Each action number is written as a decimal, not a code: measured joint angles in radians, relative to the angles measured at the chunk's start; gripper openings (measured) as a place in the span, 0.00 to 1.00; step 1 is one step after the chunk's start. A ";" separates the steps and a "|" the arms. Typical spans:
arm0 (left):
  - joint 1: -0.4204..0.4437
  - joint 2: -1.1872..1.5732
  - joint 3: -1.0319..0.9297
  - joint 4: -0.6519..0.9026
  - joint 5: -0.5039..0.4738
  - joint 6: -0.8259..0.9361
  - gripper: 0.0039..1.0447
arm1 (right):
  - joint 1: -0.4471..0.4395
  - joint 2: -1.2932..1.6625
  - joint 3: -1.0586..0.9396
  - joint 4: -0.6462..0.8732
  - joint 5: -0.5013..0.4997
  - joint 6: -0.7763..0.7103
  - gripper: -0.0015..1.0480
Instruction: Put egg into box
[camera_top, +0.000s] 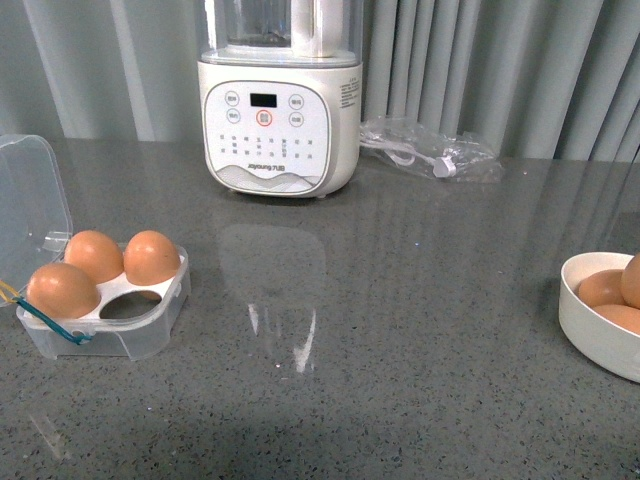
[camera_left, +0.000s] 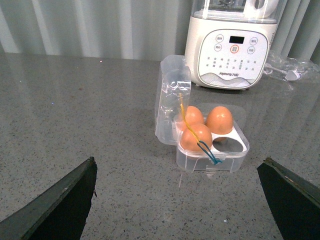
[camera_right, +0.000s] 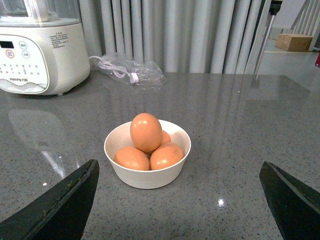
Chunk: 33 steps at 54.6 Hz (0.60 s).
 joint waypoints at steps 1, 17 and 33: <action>0.000 0.000 0.000 0.000 0.000 0.000 0.94 | 0.000 0.000 0.000 0.000 0.000 0.000 0.93; 0.000 0.000 0.000 0.000 0.000 0.000 0.94 | 0.000 0.000 0.000 0.000 0.000 0.000 0.93; 0.000 0.000 0.000 0.000 0.000 0.000 0.94 | 0.000 0.000 0.000 0.000 0.000 0.000 0.93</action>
